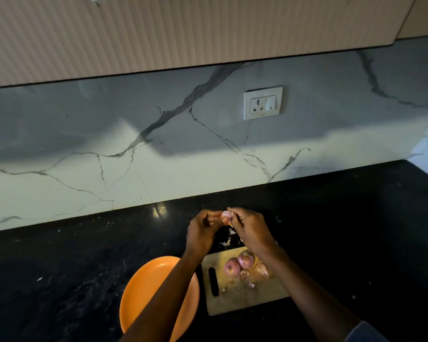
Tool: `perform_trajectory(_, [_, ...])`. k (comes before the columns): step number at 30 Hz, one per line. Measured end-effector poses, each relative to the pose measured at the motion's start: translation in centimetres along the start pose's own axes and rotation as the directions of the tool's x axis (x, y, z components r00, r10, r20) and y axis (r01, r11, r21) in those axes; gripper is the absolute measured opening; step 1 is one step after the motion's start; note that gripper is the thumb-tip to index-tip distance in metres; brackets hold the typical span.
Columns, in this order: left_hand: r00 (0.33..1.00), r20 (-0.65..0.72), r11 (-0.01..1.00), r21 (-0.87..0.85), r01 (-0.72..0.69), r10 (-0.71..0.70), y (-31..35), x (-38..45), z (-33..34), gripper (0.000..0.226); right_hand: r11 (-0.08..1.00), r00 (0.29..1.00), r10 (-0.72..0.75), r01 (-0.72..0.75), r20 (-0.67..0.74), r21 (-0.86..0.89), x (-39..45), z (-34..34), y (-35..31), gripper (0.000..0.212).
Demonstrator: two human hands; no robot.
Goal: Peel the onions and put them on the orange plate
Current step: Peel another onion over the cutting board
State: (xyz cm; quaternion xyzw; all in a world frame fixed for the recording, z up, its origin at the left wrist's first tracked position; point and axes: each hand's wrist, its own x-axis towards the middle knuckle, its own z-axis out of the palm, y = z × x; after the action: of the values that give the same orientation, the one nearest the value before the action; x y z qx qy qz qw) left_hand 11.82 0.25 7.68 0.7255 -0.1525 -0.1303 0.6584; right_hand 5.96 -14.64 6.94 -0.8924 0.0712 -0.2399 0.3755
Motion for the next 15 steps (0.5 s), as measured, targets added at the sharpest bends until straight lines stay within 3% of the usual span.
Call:
perform_trajectory(10, [0.997, 0.079, 0.999, -0.048, 0.011, -0.008, 0.2, 0.4, -0.6, 0.022, 0.999, 0.998, -0.05, 0.05, -0.031, -0.003, 0.2, -0.2, 0.6, 0.018])
perform_trajectory(15, [0.998, 0.063, 0.99, -0.136, 0.038, -0.03, 0.7, 0.2, -1.0, 0.017, 0.941, 0.98, 0.167, -0.19, 0.106, 0.281, 0.6, -0.4, 0.3, 0.022])
